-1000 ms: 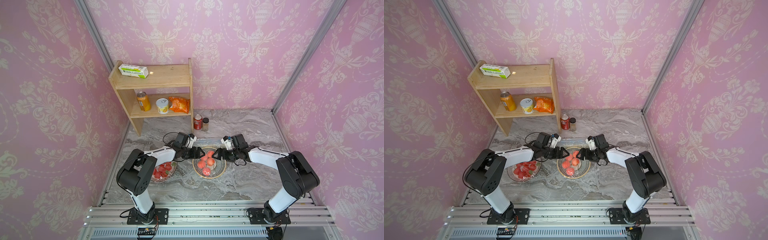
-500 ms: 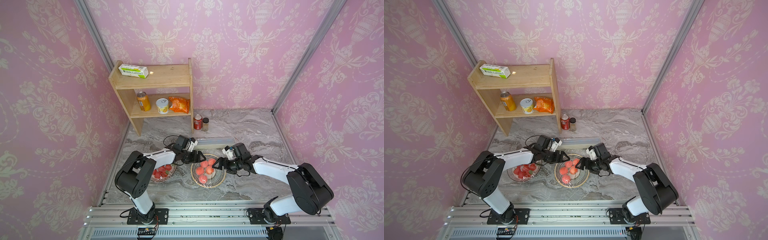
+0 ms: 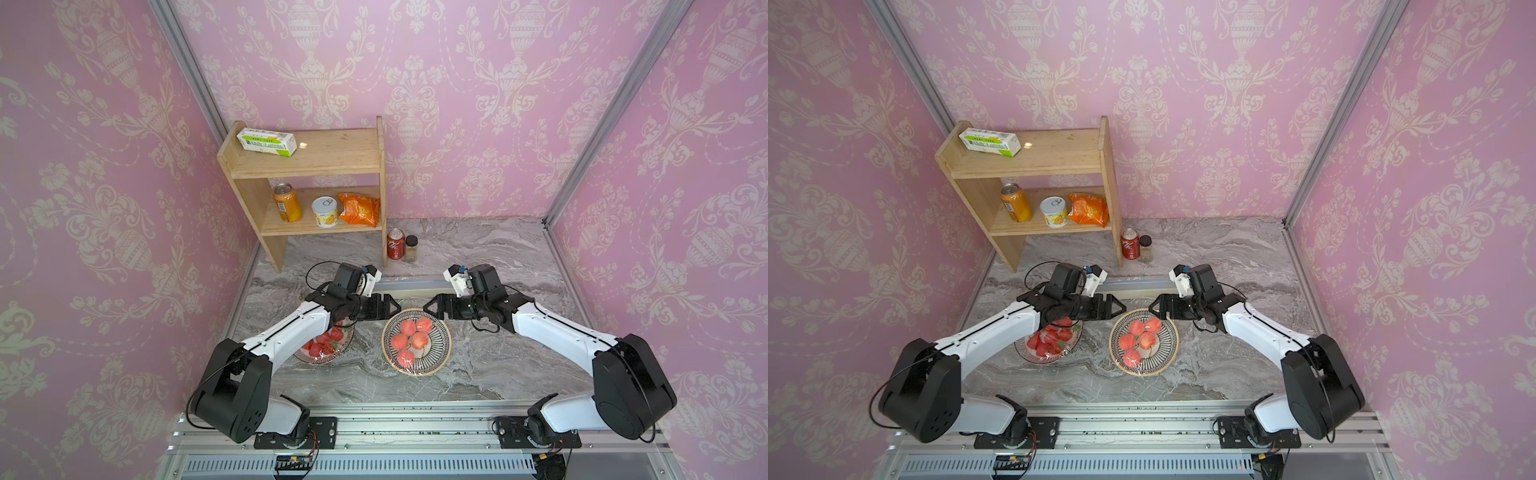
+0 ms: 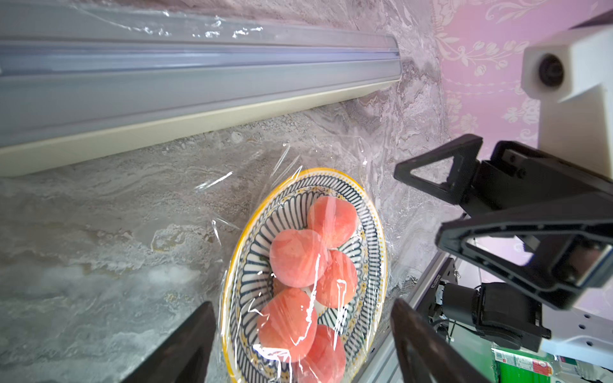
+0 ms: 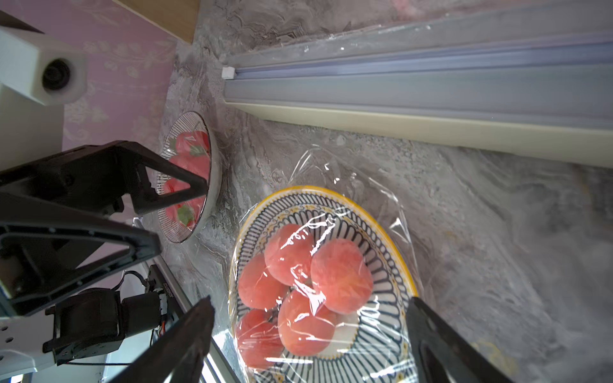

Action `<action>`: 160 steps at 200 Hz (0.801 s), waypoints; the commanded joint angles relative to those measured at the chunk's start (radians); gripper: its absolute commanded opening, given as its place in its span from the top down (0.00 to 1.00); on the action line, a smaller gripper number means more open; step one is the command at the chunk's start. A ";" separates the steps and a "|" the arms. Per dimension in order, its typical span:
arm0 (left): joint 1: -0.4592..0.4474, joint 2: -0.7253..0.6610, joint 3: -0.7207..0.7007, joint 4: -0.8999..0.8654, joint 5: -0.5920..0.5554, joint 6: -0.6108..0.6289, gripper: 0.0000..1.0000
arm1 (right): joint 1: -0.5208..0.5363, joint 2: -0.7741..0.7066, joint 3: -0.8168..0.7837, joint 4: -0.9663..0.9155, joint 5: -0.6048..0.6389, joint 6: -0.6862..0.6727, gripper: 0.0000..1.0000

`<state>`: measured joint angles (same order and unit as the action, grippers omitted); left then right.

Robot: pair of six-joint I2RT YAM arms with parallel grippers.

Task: Wrap the plate with plastic wrap
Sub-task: Cover the plate with plastic wrap, then adjust the plate at the center of the board.

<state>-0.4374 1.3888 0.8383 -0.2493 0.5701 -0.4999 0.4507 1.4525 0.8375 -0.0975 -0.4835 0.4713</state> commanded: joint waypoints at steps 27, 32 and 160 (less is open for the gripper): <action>-0.017 -0.077 -0.165 0.052 0.037 -0.169 0.17 | 0.016 0.131 0.019 0.177 -0.044 0.001 0.08; -0.017 -0.081 -0.172 0.051 0.035 -0.175 0.17 | 0.017 0.141 0.017 0.173 -0.036 -0.003 0.08; -0.038 -0.061 -0.291 0.237 0.180 -0.394 0.17 | 0.030 0.131 -0.158 0.264 -0.101 0.120 0.08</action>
<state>-0.4549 1.2919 0.5606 -0.1307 0.6884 -0.8074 0.4629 1.6257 0.7292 0.1047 -0.5209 0.5156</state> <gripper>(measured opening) 0.835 0.916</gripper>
